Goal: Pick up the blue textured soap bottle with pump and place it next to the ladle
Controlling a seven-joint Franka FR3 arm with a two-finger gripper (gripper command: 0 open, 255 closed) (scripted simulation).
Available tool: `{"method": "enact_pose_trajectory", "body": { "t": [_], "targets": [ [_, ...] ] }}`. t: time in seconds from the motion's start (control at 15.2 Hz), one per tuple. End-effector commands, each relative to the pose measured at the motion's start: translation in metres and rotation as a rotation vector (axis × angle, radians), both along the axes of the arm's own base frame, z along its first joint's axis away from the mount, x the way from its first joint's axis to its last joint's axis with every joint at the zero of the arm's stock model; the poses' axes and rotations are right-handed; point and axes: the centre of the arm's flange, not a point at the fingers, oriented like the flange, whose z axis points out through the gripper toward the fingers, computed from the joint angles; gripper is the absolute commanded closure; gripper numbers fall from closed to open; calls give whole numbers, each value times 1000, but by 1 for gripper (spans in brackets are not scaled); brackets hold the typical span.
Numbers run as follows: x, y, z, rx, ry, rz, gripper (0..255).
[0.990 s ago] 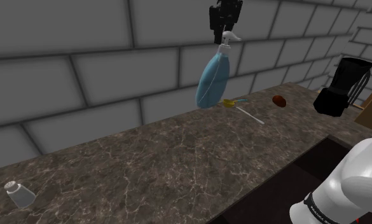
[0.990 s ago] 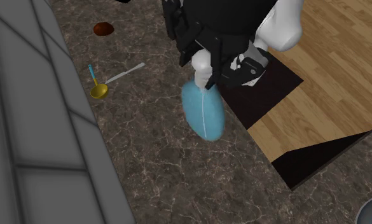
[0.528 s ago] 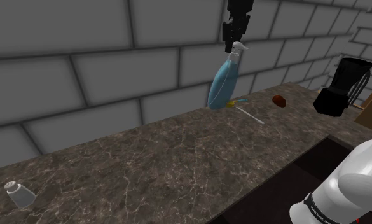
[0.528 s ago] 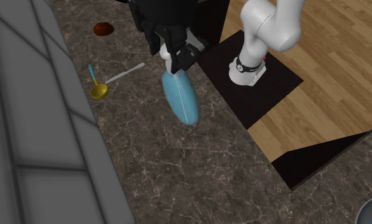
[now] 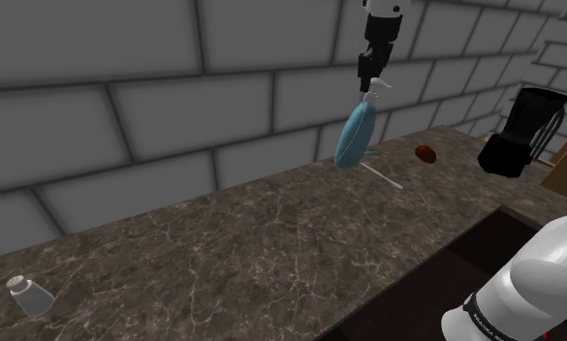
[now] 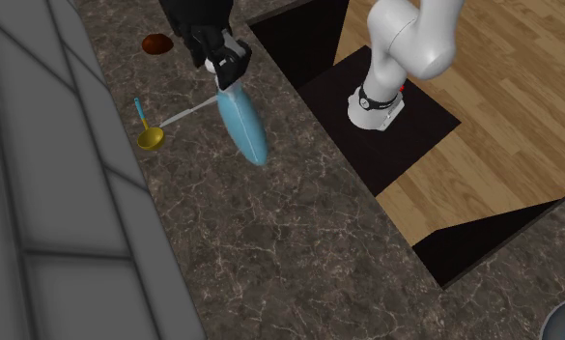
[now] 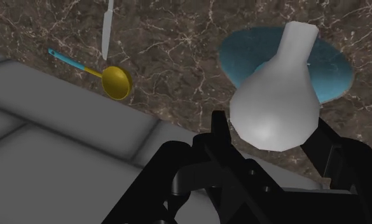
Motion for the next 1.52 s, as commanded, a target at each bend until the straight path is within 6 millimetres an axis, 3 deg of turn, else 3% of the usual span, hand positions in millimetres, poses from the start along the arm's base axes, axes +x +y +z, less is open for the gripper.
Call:
{"method": "enact_pose_trajectory", "body": {
  "t": [0.0, 0.99, 1.45],
  "targets": [
    [6, -25, -9, 0, -1, 1, 255],
    [28, -208, -90, 0, -1, 1, 255],
    [28, -208, -127, 0, -1, 1, 255]
  ]
}}
